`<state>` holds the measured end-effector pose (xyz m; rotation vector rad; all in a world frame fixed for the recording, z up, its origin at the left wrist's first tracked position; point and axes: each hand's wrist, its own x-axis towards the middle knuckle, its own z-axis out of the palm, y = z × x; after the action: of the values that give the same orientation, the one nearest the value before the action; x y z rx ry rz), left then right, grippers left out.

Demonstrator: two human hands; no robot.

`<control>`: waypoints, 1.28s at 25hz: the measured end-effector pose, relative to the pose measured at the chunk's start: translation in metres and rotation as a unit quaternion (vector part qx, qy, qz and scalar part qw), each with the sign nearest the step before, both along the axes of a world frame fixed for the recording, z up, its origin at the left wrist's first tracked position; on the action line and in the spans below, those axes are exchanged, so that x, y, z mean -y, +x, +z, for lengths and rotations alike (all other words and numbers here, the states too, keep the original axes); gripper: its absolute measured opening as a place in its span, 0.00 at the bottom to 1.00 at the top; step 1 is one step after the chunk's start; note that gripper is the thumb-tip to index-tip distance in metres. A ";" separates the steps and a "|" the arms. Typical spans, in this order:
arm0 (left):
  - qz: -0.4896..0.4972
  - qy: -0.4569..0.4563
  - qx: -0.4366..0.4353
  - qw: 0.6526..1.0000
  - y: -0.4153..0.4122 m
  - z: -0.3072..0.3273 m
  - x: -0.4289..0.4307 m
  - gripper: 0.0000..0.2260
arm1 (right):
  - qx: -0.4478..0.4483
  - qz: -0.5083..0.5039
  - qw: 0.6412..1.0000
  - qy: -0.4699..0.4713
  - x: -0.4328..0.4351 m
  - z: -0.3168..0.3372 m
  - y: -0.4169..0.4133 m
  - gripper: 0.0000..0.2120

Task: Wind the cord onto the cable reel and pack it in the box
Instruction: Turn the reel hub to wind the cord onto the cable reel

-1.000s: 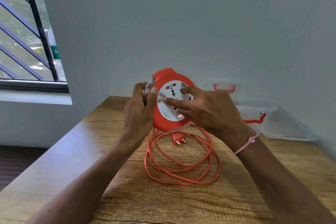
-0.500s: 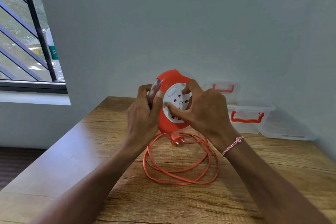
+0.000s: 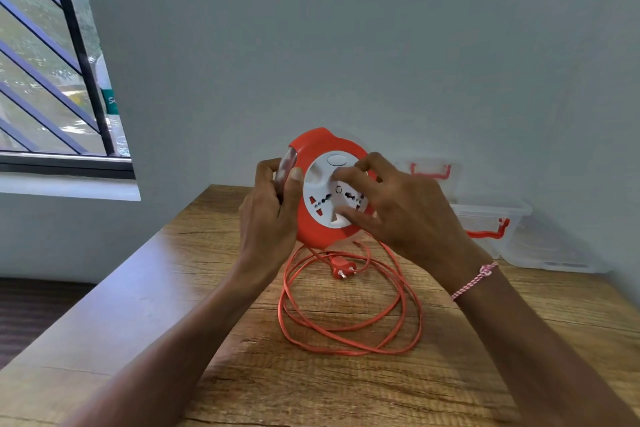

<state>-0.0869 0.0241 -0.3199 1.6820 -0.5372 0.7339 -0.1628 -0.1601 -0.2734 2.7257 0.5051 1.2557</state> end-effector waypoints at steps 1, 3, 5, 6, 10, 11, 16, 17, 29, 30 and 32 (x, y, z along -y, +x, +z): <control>-0.007 -0.006 -0.005 1.000 0.001 0.001 -0.002 0.17 | -0.017 -0.002 0.999 -0.027 0.002 0.001 -0.002 0.21; -0.019 -0.004 -0.013 1.000 0.002 0.002 -0.004 0.16 | -0.024 -0.012 0.998 -0.061 0.003 0.002 -0.004 0.25; -0.013 0.015 -0.009 1.000 0.002 0.001 -0.003 0.18 | -0.010 -0.024 0.996 -0.082 0.000 -0.001 -0.004 0.28; -0.012 0.020 -0.008 1.000 0.002 0.000 -0.003 0.19 | -0.002 -0.028 0.996 -0.080 -0.003 -0.002 -0.004 0.28; -0.009 0.022 0.000 1.000 0.000 -0.002 -0.001 0.19 | 0.045 -0.023 0.998 -0.042 -0.009 -0.004 -0.006 0.27; -0.003 0.023 0.009 1.000 -0.001 -0.002 0.000 0.19 | 0.056 -0.024 0.998 -0.026 -0.010 -0.005 -0.006 0.27; 0.005 0.039 0.033 0.999 -0.008 -0.004 0.004 0.18 | 0.039 -0.023 0.984 0.174 -0.023 -0.010 -0.002 0.32; -0.001 0.041 0.032 0.999 -0.008 -0.005 0.005 0.18 | 0.031 -0.025 0.976 0.214 -0.024 -0.011 -0.001 0.31; -0.030 -0.004 -0.023 0.999 0.002 0.002 -0.004 0.21 | -0.030 -0.005 0.998 0.057 -0.007 -0.004 0.000 0.23; -0.032 -0.006 -0.029 0.999 0.003 0.004 -0.006 0.21 | -0.042 -0.005 0.999 0.016 -0.005 -0.005 0.000 0.23; -0.039 -0.002 -0.039 0.998 0.005 0.004 -0.007 0.21 | -0.045 -0.016 0.998 -0.038 -0.005 -0.006 -0.001 0.24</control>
<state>-0.0821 0.0316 -0.3158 1.6684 -0.5430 0.6109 -0.1634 -0.1555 -0.2793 2.7251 0.5050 1.0878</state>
